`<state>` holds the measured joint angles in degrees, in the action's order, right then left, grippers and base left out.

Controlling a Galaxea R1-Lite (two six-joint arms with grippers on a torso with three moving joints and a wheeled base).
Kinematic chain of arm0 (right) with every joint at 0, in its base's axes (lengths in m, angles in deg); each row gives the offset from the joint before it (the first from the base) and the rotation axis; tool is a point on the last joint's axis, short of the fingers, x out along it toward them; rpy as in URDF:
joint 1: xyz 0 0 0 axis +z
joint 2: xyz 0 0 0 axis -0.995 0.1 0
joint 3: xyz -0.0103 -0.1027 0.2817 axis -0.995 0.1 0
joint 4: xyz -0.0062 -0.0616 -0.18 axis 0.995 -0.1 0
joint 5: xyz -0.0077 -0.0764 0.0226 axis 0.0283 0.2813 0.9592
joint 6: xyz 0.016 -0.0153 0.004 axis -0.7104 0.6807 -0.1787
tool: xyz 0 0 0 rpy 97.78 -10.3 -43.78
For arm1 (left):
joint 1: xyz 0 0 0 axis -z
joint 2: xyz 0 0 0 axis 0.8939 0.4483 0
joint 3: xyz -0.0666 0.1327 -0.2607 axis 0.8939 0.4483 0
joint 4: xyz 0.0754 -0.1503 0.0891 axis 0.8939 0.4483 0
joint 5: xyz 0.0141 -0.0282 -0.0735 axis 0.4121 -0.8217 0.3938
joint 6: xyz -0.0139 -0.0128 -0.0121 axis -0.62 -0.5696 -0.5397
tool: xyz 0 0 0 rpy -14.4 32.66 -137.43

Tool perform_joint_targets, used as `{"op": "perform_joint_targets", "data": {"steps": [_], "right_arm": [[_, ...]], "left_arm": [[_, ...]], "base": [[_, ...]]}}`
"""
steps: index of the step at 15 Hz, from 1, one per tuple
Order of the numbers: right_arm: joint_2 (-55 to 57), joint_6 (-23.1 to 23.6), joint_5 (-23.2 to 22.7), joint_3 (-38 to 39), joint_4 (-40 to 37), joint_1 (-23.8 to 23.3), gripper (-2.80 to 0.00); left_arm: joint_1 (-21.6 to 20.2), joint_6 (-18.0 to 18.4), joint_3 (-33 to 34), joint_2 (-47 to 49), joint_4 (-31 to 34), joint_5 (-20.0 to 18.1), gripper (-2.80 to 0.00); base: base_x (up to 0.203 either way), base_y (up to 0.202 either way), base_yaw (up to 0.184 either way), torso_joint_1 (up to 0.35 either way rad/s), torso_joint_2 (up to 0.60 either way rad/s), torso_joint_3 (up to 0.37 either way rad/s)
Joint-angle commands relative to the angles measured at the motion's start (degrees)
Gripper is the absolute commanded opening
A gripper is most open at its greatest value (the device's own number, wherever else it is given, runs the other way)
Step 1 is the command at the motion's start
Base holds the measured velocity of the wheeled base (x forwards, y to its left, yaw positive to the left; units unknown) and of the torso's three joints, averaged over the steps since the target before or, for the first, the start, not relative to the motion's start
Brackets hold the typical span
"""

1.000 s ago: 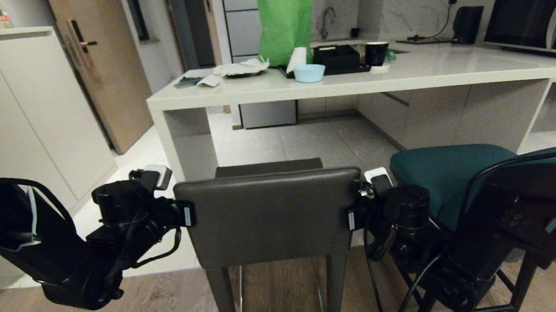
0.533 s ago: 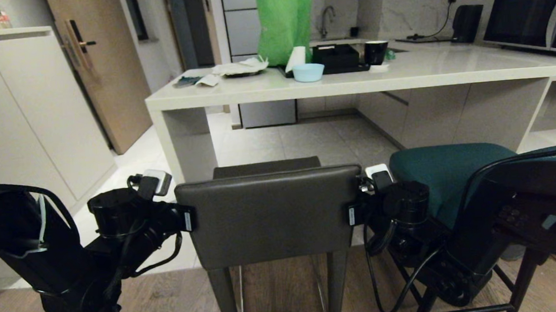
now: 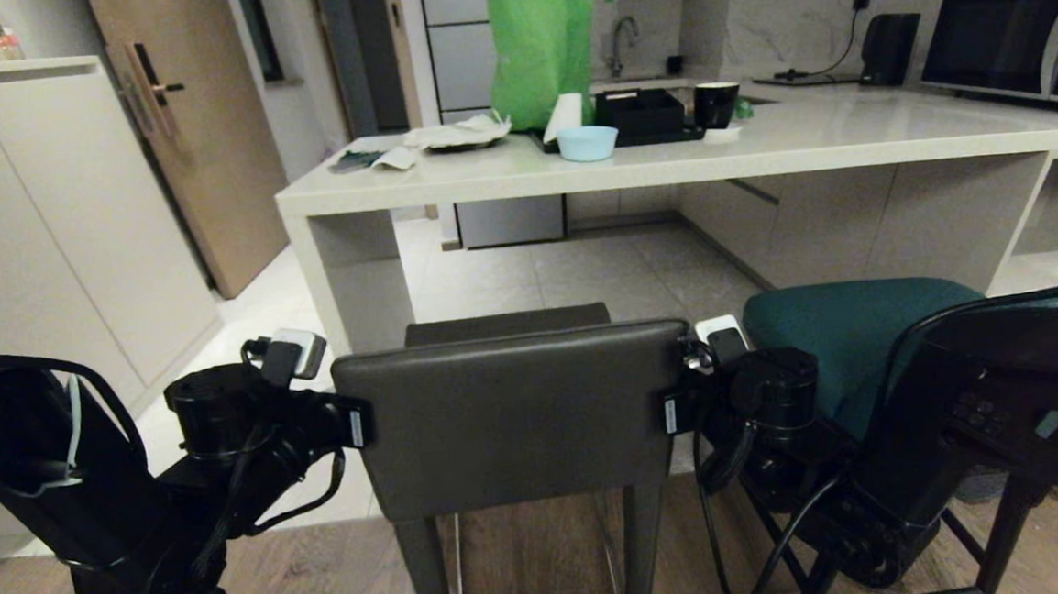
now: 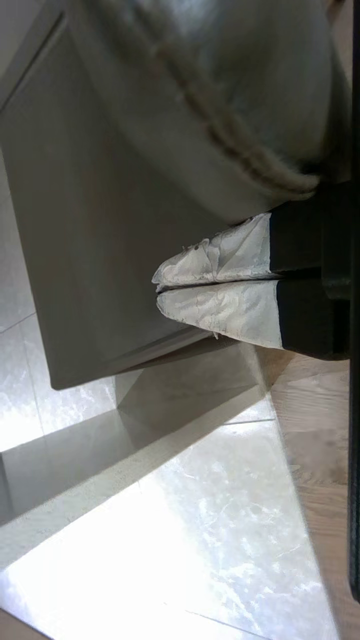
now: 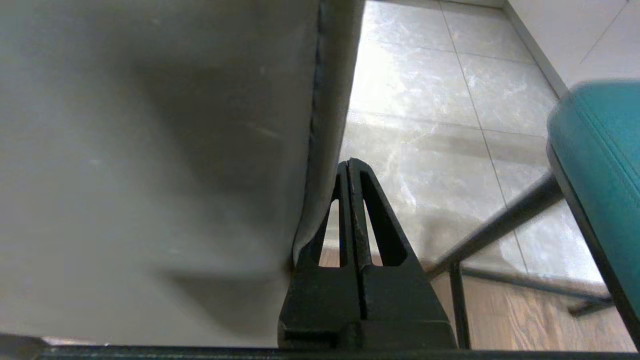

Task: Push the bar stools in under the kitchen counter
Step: Push the gray chair back under the dining table

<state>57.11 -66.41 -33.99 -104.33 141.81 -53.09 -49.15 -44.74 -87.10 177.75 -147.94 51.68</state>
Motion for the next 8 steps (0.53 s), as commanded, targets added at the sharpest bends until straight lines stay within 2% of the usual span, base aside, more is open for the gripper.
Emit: {"op": "perform_joint_targets", "data": {"steps": [1, 8], "right_arm": [[-0.1, 0.0, 0.1, -0.1, 0.8, 0.0, -2.80], [-0.1, 0.0, 0.2, -0.1, 0.8, 0.1, -2.80]], "left_arm": [[-0.1, 0.0, 0.2, -0.2, -0.4, 0.1, -2.80], [-0.1, 0.0, -0.1, -0.2, -0.4, 0.3, -2.80]], "base": [[0.175, 0.000, -0.002, -0.004, 0.00, 0.006], [0.190, 0.000, 0.003, 0.004, 0.00, 0.002]]}}
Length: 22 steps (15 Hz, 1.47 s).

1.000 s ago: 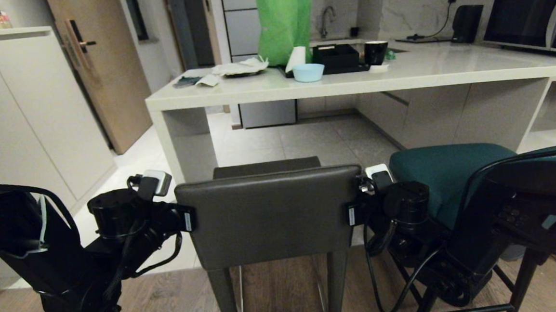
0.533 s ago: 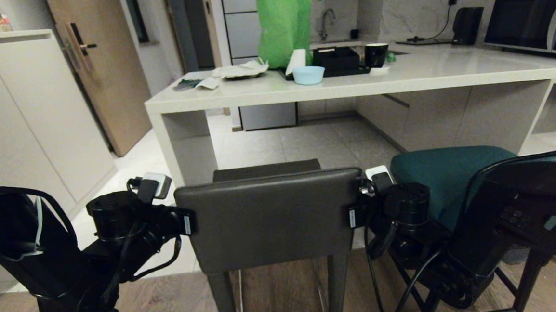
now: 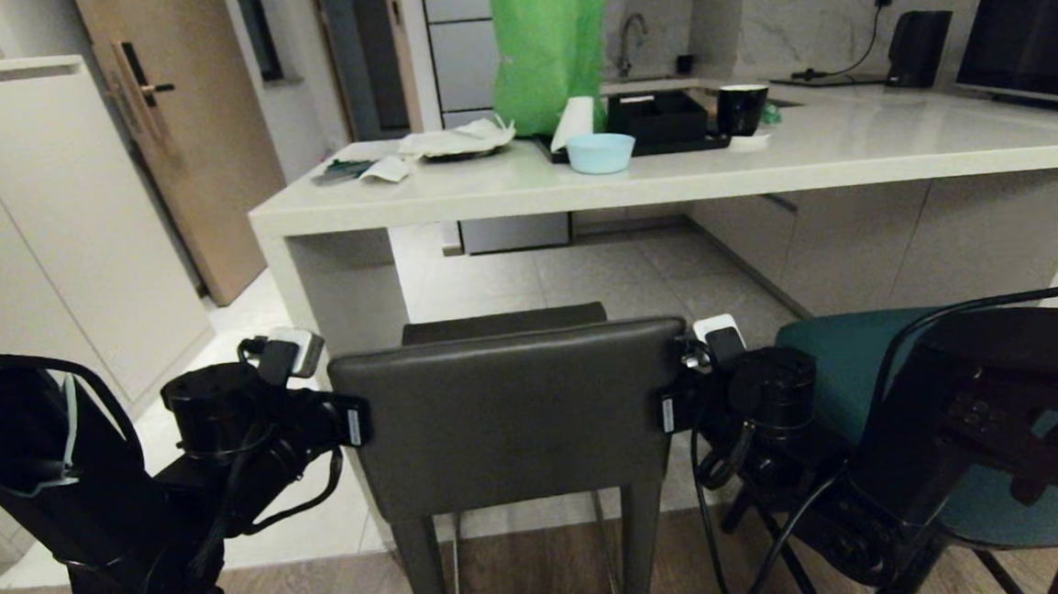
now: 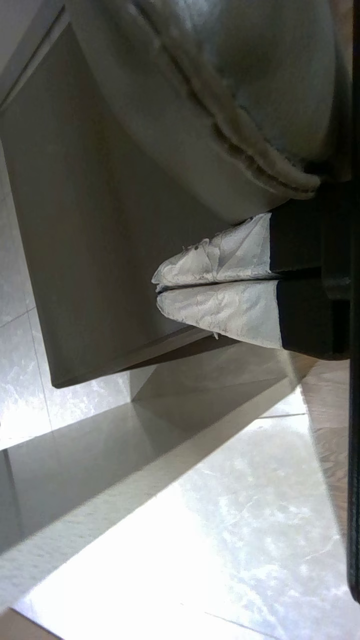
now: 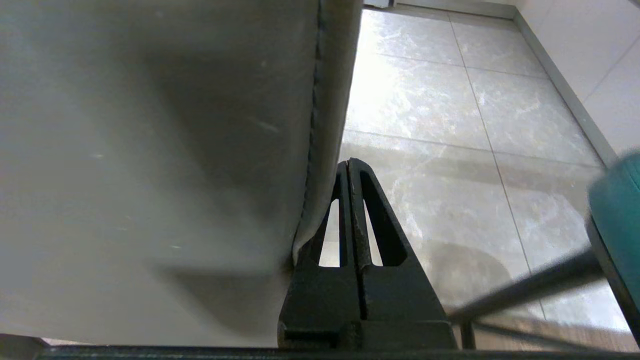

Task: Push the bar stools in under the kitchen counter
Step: Push the gray chair back under the dining table

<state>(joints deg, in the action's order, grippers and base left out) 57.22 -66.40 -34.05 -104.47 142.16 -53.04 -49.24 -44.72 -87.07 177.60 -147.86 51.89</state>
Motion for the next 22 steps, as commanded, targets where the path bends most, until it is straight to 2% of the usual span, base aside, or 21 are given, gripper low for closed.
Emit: {"op": "perform_joint_targets", "data": {"steps": [1, 15, 17, 20, 22], "right_arm": [[-0.2, 0.0, 0.2, 0.0, 0.4, 0.1, -2.80], [-0.7, -0.1, 0.3, 1.1, 0.6, 1.0, -2.80], [-0.9, -0.2, 0.3, 1.3, 0.6, 1.0, -2.80], [-1.8, -0.3, 0.4, 1.7, 0.7, 1.0, -2.80], [-3.1, -0.3, 0.4, 2.6, 0.7, 0.9, -2.80]], "left_arm": [[0.1, 0.1, -0.2, 0.0, -0.5, 0.1, -2.80], [0.7, 0.1, 0.9, -1.3, -1.3, 0.2, -2.80], [1.0, 0.3, 2.3, -2.1, -4.5, 0.6, -2.80], [0.4, 3.0, 5.6, -0.9, -11.1, 2.0, -2.80], [-0.6, 2.8, 6.0, -1.1, -11.2, 3.4, -2.80]], "base": [[0.191, 0.000, 0.002, 0.001, 0.00, 0.002], [0.190, 0.000, 0.002, 0.004, 0.00, 0.003], [0.124, 0.000, 0.001, 0.007, 0.01, 0.000], [0.000, 0.000, 0.000, 0.009, 0.00, -0.001], [0.000, 0.000, 0.000, 0.000, 0.00, 0.000]]}}
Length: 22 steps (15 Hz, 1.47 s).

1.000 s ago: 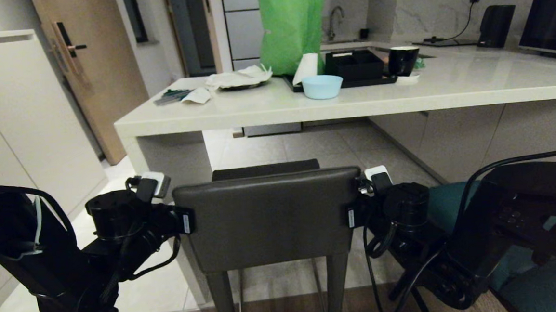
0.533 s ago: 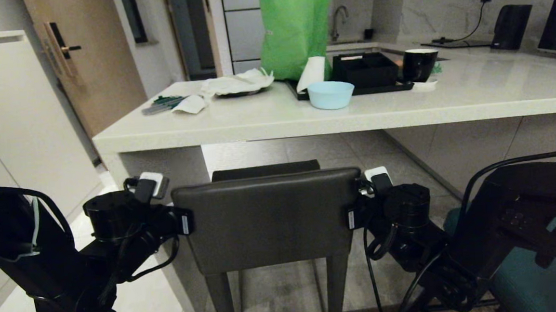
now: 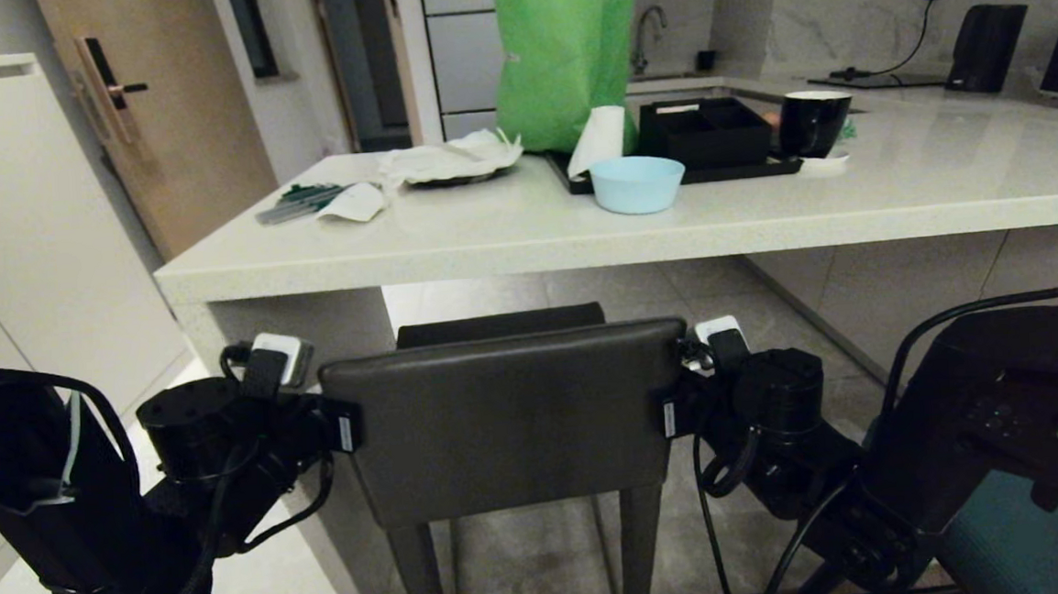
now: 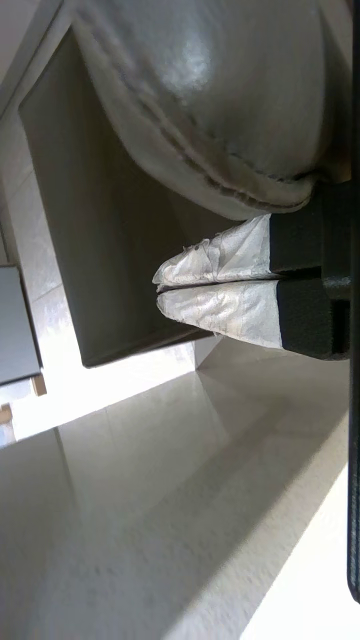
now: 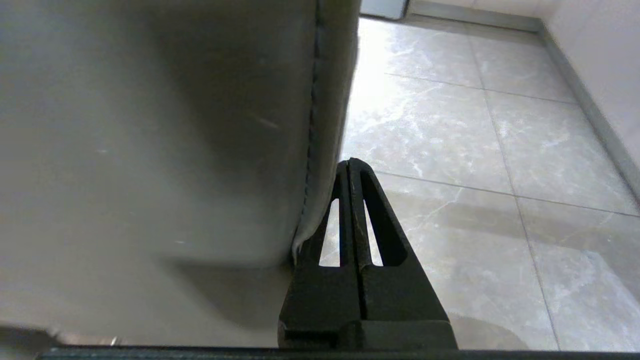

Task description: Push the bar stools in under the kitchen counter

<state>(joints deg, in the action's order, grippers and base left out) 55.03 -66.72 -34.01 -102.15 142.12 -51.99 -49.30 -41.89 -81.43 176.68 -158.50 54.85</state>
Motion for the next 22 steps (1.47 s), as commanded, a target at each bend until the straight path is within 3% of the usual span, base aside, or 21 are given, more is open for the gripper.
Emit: {"op": "perform_joint_targets", "data": {"steps": [1, 5, 9, 13, 17, 19, 22], "right_arm": [[-1.9, 0.0, 0.3, 0.9, 0.7, -0.6, -2.80], [-5.9, -0.9, 0.2, 3.8, 0.7, -5.7, -2.80], [-9.2, -1.4, 0.2, 7.6, 0.7, -5.5, -2.80], [-20.3, -1.2, 0.4, 14.7, 0.5, -4.7, -2.80], [-38.8, 3.0, 1.7, 19.7, -2.8, -7.4, -2.80], [-48.7, 5.0, 1.9, 20.5, -6.7, -12.3, -2.80], [-63.6, 6.7, 1.9, 21.9, -13.9, -19.9, -2.80]], "left_arm": [[-1.7, -0.1, 0.3, -0.6, -0.5, 0.4, -2.80], [-7.4, -0.2, 0.7, -2.2, -0.5, -0.1, -2.80], [-7.3, -0.5, 6.5, -4.3, -0.5, -0.2, -2.80], [-7.4, -3.9, 14.8, -14.8, -0.5, -1.5, -2.80], [-7.6, -4.9, 21.6, -29.3, -0.4, -1.0, -2.80], [-8.5, -5.0, 22.5, -38.7, 3.4, 0.0, -2.80], [-9.5, -6.5, 21.5, -55.3, 16.4, 4.2, -2.80]], "base": [[0.000, 0.000, 0.000, 0.000, 0.00, 0.000], [0.000, 0.000, 0.000, 0.000, 0.00, 0.000], [0.000, 0.000, 0.000, 0.000, 0.00, 0.000], [0.000, 0.000, 0.000, 0.000, 0.00, 0.000], [0.000, 0.000, 0.000, 0.000, 0.00, 0.000], [0.000, 0.000, 0.000, 0.000, 0.00, 0.000], [0.000, 0.000, 0.000, 0.000, 0.00, 0.000]]}}
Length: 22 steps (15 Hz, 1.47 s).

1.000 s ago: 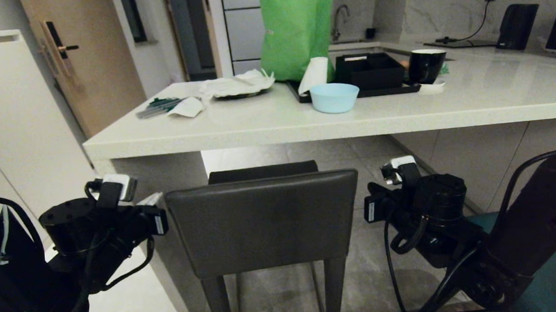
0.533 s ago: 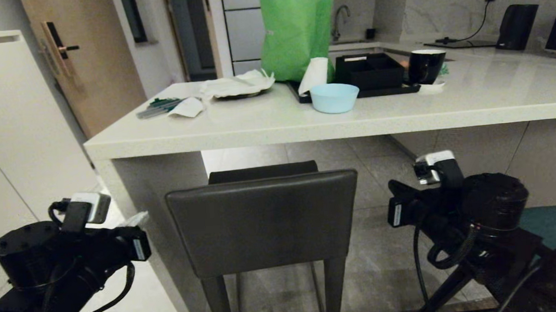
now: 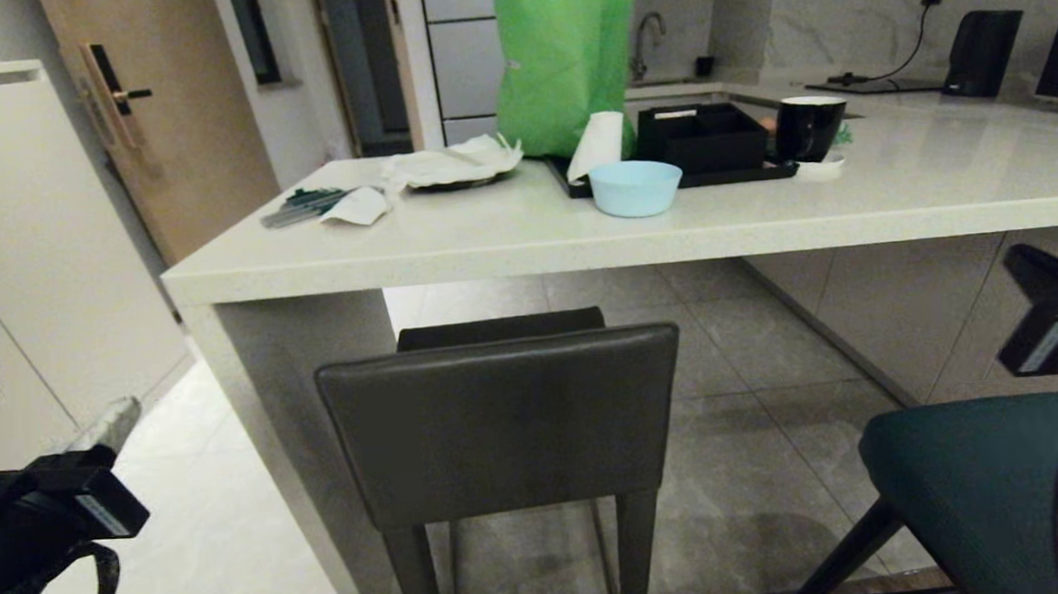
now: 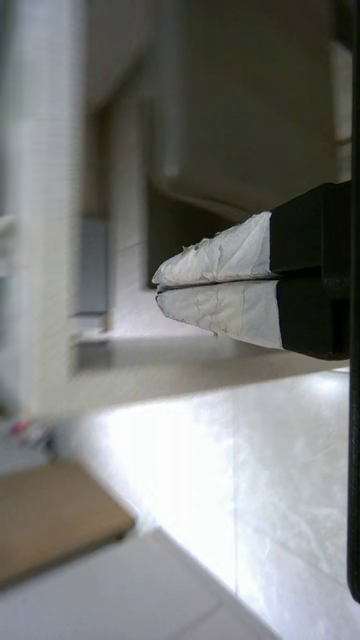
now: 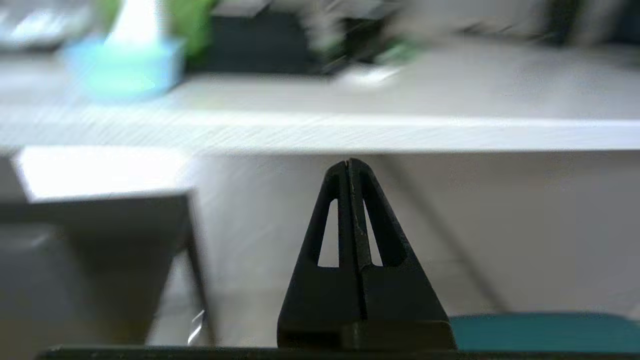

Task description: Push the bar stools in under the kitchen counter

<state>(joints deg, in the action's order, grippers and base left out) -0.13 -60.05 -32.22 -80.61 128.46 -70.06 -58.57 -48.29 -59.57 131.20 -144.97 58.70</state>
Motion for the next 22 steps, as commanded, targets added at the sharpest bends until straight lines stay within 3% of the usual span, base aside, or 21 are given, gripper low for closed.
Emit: {"op": "perform_joint_targets", "data": {"steps": [1, 3, 5, 7, 10, 12, 14, 16, 18, 20, 22], "right_arm": [[-13.3, 0.4, 0.0, 1.1, -2.9, -3.9, -2.80], [-22.0, 1.0, -0.1, 2.1, -8.2, -7.7, -2.80], [-29.4, 1.4, -0.3, 2.5, -13.3, -10.7, -2.80], [-36.8, 1.7, -0.6, 2.1, -20.3, -12.6, -2.80], [-50.1, 1.8, -3.4, 0.5, -37.3, -13.7, -2.80], [-60.0, 1.8, -6.4, -1.4, -51.9, -13.9, -2.80], [-68.4, 1.1, -9.1, -3.0, -67.1, -14.0, -2.80], [-70.0, -1.8, -12.2, -1.5, -70.7, -14.0, -2.80], [-69.8, -1.7, -14.6, 5.4, -70.2, -14.0, -2.80], [-69.8, -1.4, -15.6, 12.2, -66.5, -14.0, -2.80], [-69.7, -1.4, -17.0, 17.2, -61.9, -14.0, -2.80]], "left_arm": [[-0.4, -0.6, -1.6, -16.1, 9.0, 1.6, -2.80], [-0.6, -1.1, -6.4, -29.2, 24.9, 2.8, -2.80], [-1.0, -1.8, -15.0, -40.5, 46.9, 3.0, -2.80], [-1.9, -2.6, -22.4, -47.0, 58.3, 2.8, -2.80], [-2.6, -0.7, -20.6, -54.1, 63.2, 2.4, -2.80], [-3.9, 1.0, -20.0, -58.1, 68.7, 2.3, -2.80], [-5.8, 2.9, -18.8, -61.9, 70.2, 0.8, -2.80], [-5.5, 4.1, -14.8, -64.7, 71.3, -3.2, -2.80], [-5.3, 4.3, -10.6, -68.3, 75.0, -6.1, -2.80], [-5.1, 4.1, -6.5, -70.9, 80.1, -8.5, -2.80], [-5.1, 4.1, -4.6, -70.9, 80.4, -8.9, -2.80]], "base": [[0.000, 0.000, 0.000, 0.000, 0.00, 0.000], [0.000, 0.000, 0.000, 0.000, 0.00, 0.000], [0.000, 0.000, 0.000, 0.000, 0.00, 0.000], [0.000, 0.000, 0.000, 0.000, 0.00, 0.000], [0.000, 0.000, 0.000, 0.000, 0.00, 0.000], [0.000, 0.000, 0.000, 0.000, 0.00, 0.000], [0.000, 0.000, 0.000, 0.000, 0.00, 0.000], [0.000, 0.000, 0.000, 0.000, 0.00, 0.000], [0.000, 0.000, 0.000, 0.000, 0.00, 0.000], [0.000, 0.000, 0.000, 0.000, 0.00, 0.000], [0.000, 0.000, 0.000, 0.000, 0.00, 0.000]]}}
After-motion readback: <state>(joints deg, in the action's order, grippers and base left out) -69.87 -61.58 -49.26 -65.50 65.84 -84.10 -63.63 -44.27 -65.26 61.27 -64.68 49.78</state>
